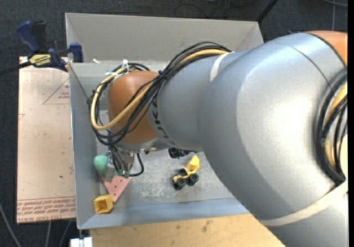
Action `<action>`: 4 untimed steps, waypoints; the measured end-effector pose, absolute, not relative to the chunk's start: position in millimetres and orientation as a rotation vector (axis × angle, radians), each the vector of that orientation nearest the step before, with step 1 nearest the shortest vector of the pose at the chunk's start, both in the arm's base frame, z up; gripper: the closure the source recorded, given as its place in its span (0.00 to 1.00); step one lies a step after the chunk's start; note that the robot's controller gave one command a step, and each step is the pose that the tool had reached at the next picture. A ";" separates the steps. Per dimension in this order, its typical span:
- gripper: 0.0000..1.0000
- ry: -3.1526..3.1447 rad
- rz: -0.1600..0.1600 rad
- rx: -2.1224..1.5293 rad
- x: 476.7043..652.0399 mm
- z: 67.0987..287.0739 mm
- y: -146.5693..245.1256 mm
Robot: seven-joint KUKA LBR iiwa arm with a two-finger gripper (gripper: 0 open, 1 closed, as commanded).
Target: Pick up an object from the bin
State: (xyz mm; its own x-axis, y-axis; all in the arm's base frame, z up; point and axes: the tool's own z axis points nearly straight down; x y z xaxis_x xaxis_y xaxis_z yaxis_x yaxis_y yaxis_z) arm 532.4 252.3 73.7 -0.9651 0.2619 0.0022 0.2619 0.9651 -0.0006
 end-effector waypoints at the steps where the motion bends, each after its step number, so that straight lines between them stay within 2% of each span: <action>1: 1.00 -3.110 0.002 -0.414 531.6 87.9 252.0; 3: 1.00 -3.110 0.002 -0.415 531.6 108.3 252.0; 4: 1.00 -3.110 0.002 -0.415 531.4 128.4 252.1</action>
Offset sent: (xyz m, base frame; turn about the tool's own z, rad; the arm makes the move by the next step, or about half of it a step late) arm 0.0000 0.0000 0.0349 0.0000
